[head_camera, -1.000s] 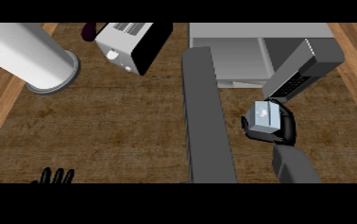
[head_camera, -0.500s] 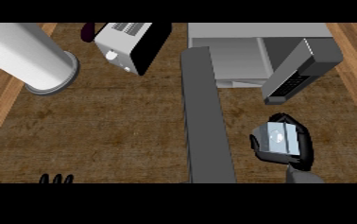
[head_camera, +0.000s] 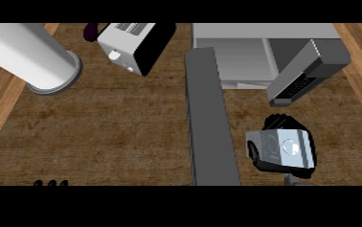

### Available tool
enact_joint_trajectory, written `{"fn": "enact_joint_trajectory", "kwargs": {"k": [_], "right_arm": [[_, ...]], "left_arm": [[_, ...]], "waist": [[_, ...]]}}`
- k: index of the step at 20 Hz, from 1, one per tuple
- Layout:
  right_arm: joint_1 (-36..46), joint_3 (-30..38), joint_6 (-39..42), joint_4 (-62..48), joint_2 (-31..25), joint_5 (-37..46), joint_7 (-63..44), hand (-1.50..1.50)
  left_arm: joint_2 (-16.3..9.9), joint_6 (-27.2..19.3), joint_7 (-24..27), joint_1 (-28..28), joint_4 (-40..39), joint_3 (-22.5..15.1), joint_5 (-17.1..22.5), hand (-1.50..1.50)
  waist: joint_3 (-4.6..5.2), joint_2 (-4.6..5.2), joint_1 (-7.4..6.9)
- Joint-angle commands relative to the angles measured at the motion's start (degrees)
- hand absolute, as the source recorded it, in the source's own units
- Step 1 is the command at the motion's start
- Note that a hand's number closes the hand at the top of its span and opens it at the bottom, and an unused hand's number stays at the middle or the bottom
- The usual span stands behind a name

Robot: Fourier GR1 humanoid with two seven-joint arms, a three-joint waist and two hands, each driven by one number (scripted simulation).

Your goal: Pick up the milk, place it into the microwave and close the microwave

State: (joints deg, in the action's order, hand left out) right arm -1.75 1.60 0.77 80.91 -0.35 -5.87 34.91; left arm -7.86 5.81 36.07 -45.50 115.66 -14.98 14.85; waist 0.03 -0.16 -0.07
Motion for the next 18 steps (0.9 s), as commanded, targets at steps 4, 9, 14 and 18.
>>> {"fn": "enact_joint_trajectory", "kwargs": {"k": [4,9,14,18], "right_arm": [[4.27,-3.64,-8.23,3.63,-0.49,4.06,-7.52,1.5],[16.57,-6.64,-15.8,-9.03,0.34,3.92,-8.35,1.5],[24.72,-2.5,-18.43,-24.5,0.35,7.29,-3.9,1.5],[28.46,-1.6,-21.47,-34.22,0.34,3.86,0.09,1.5]], "left_arm": [[-2.67,2.82,0.9,-1.98,1.02,3.14,4.16,-1.5],[-1.47,0.37,-1.91,2.94,-0.77,4.75,4.18,-1.5],[-0.98,-0.25,-2.7,3.36,-0.92,3.5,2.79,-1.5],[-3.74,4.48,1.53,0.93,-3.98,6.94,5.31,-1.5]], "waist": [[0.0,0.07,-0.32],[-0.03,0.23,-0.6],[-0.06,0.41,-0.97],[-0.07,0.42,-1.49]]}}
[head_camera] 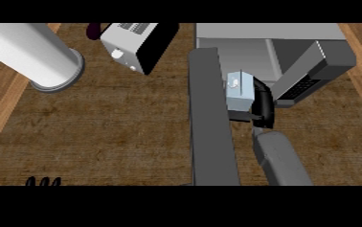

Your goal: Pick up the milk, place it into the microwave and close the microwave

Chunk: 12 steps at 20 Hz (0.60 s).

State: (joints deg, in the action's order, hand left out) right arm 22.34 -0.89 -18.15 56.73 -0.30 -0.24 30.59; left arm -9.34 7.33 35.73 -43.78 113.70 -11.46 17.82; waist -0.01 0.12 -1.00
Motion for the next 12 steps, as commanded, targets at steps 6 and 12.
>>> {"fn": "enact_joint_trajectory", "kwargs": {"k": [6,12], "right_arm": [[18.86,7.4,-4.65,-26.96,0.02,-3.03,6.83,1.5],[20.67,9.22,-7.11,-38.26,-4.74,-0.47,12.35,1.5]], "left_arm": [[-1.6,2.02,-0.17,2.78,-1.91,3.37,2.24,-1.5],[-1.6,3.22,-0.35,1.13,-1.98,0.87,1.17,-1.5]], "waist": [[-0.06,0.6,-1.18],[-0.13,1.24,-2.59]]}}
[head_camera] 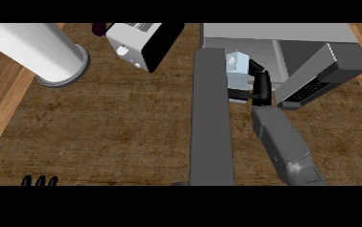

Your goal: Pick up the milk, place it into the microwave and close the microwave

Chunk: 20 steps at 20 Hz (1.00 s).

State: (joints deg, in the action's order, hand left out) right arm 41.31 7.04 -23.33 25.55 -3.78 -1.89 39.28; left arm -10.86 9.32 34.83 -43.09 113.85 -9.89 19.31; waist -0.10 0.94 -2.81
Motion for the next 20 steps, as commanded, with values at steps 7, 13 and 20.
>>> {"fn": "enact_joint_trajectory", "kwargs": {"k": [7,13,20], "right_arm": [[7.02,1.75,-2.49,-13.16,-5.52,2.87,4.34,1.5],[8.28,0.5,-8.98,-15.27,-7.46,5.8,7.96,1.5],[11.26,2.29,-12.36,-16.01,-7.61,5.14,8.86,1.5]], "left_arm": [[-0.32,2.48,2.63,1.96,-5.14,1.18,0.11,-1.5],[-0.14,1.88,1.23,2.3,-1.94,-0.1,-0.45,-1.5],[-0.37,2.73,1.71,1.62,-2.11,-0.84,-1.01,-1.5]], "waist": [[-0.12,1.26,-2.63],[-0.22,1.75,-3.42],[-0.33,2.11,-4.81]]}}
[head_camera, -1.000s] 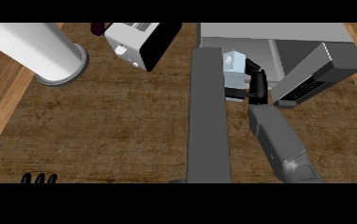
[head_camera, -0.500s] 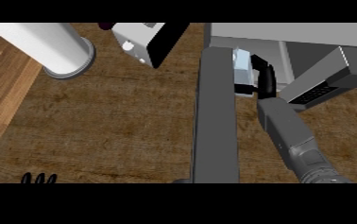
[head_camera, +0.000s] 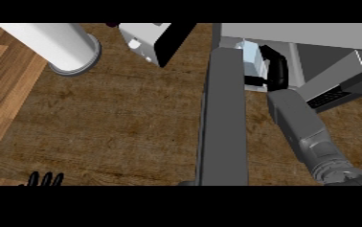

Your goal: Pick up the milk, place it into the microwave and close the microwave

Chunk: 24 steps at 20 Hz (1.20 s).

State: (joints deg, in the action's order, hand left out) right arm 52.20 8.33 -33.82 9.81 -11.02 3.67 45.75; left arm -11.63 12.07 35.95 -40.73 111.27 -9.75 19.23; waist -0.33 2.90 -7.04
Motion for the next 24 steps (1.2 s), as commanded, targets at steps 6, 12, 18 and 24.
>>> {"fn": "enact_joint_trajectory", "kwargs": {"k": [6,12,18,24], "right_arm": [[3.06,2.98,-5.63,0.67,-0.35,-1.27,4.49,1.5],[3.9,4.11,-14.69,-0.21,-2.13,-0.61,3.56,1.5],[5.26,4.2,-18.17,-0.54,-1.51,0.38,3.41,1.5],[-0.82,-0.46,-31.56,-9.56,-7.56,6.46,-11.29,-1.5]], "left_arm": [[-0.47,0.34,-0.08,-0.25,0.58,0.42,0.06,-1.5],[-0.52,1.09,-0.04,1.16,-1.37,0.38,0.3,-1.5],[-1.0,1.19,-0.58,3.05,-2.78,1.57,0.75,-1.5],[-1.34,1.24,-0.88,4.08,-2.43,1.29,0.08,-1.5]], "waist": [[-0.06,0.34,-1.1],[0.0,0.83,-1.58],[0.0,1.18,-2.13],[0.71,2.88,-3.26]]}}
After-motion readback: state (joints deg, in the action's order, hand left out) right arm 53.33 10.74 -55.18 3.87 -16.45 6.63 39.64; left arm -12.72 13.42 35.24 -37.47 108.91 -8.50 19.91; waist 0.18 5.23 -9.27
